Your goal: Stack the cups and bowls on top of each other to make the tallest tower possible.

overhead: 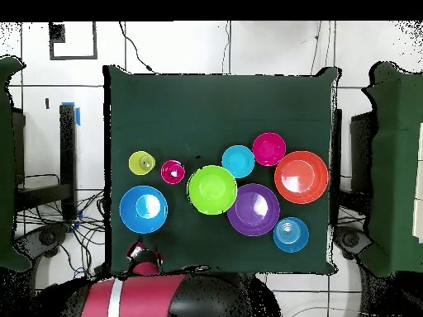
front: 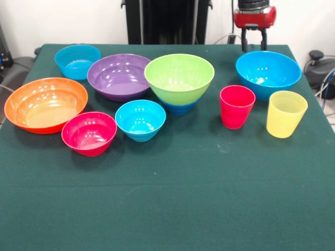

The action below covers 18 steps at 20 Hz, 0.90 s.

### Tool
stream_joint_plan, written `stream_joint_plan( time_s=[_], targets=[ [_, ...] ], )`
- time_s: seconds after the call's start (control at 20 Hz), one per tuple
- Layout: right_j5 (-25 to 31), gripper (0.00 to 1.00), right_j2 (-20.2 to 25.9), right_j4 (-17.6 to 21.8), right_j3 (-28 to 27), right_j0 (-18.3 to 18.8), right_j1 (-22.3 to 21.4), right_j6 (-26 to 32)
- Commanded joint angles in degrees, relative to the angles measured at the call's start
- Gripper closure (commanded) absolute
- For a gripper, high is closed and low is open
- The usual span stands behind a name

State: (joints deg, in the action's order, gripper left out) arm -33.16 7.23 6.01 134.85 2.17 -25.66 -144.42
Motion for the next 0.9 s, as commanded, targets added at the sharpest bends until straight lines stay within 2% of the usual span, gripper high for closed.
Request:
stream_joint_plan(
  time_s=[0.05,0.2,0.35,0.5,0.9],
  targets=[
    [-2.89,0.0,5.2,-0.72,-2.61,1.58,5.13,-13.34],
    [-0.47,0.0,6.85,0.24,-1.2,3.51,2.57,-12.64],
    [0.27,0.0,7.57,1.93,-1.38,5.21,3.02,-11.37],
    [-0.74,0.0,7.2,2.09,-1.27,5.0,3.61,-10.83],
    [-0.87,0.0,8.49,-1.13,2.64,2.51,-0.07,-12.7]
  ],
)
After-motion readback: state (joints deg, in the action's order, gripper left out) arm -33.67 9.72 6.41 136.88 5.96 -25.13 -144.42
